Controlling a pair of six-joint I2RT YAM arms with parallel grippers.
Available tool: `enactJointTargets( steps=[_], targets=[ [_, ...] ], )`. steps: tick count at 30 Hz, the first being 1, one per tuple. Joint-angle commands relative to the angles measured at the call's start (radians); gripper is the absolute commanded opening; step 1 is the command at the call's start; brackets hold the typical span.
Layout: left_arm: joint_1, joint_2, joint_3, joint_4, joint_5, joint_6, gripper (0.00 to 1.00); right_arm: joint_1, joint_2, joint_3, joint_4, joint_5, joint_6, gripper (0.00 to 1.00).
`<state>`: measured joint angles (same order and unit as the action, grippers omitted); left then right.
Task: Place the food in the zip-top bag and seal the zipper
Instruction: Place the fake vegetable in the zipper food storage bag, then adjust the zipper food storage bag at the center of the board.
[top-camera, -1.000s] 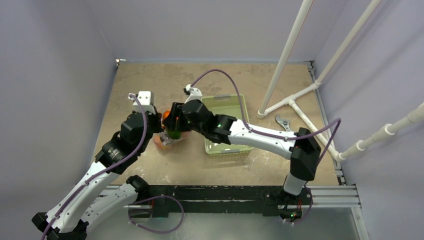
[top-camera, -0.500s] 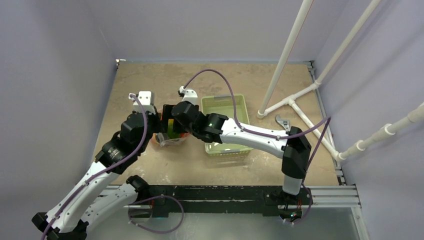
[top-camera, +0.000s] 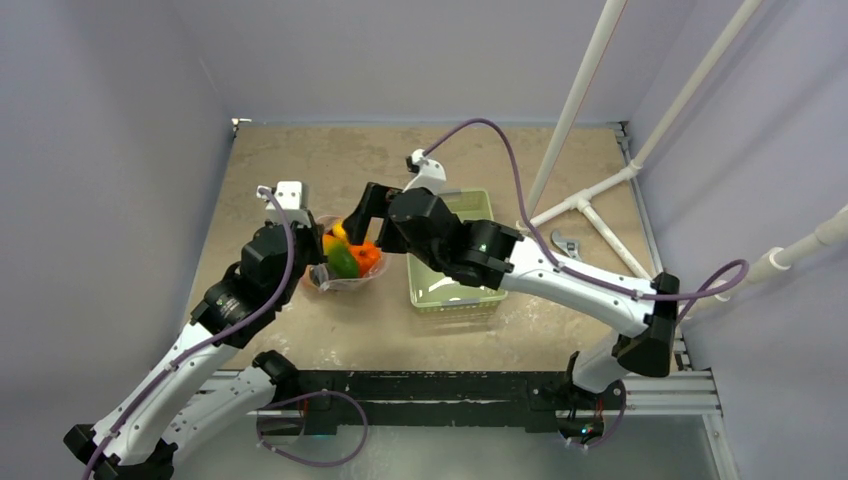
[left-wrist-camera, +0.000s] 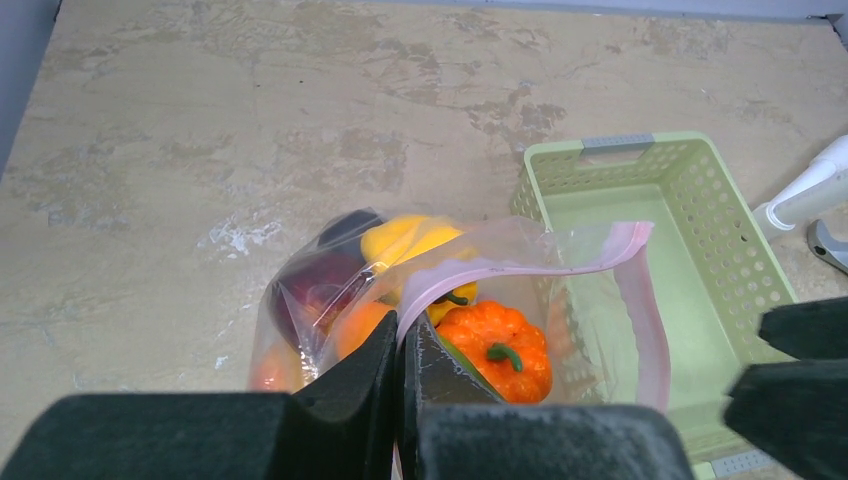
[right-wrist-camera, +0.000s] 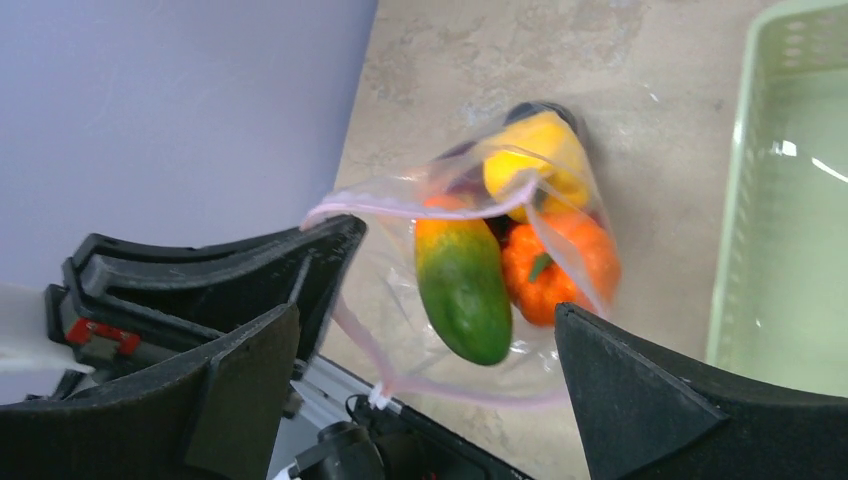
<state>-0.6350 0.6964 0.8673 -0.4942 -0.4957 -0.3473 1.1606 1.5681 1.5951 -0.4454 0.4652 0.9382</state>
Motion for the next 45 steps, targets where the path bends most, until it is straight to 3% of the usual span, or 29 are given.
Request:
enactJointTargets(
  steps=[1,11,24,30,37,45],
  targets=[
    [0.005,-0.001,-0.003,0.026,0.000,0.010,0.00,0.004,-0.081,-0.087,-0.093,0.047,0.100,0.98],
    [0.007,0.000,-0.003,0.025,0.003,0.008,0.00,0.003,-0.140,-0.267,-0.067,-0.025,0.169,0.89],
    [0.007,-0.008,-0.005,0.023,0.009,0.006,0.00,0.004,0.008,-0.192,-0.022,-0.047,0.116,0.70],
    [0.006,-0.010,-0.005,0.023,0.016,0.008,0.00,0.002,0.045,-0.145,0.001,-0.021,0.091,0.46],
    [0.007,-0.020,-0.005,0.012,0.019,0.003,0.00,-0.011,0.061,-0.049,-0.007,0.008,0.040,0.00],
    [0.006,-0.053,0.061,-0.055,-0.027,-0.024,0.00,-0.040,0.083,0.050,-0.012,0.007,-0.091,0.00]
  ],
)
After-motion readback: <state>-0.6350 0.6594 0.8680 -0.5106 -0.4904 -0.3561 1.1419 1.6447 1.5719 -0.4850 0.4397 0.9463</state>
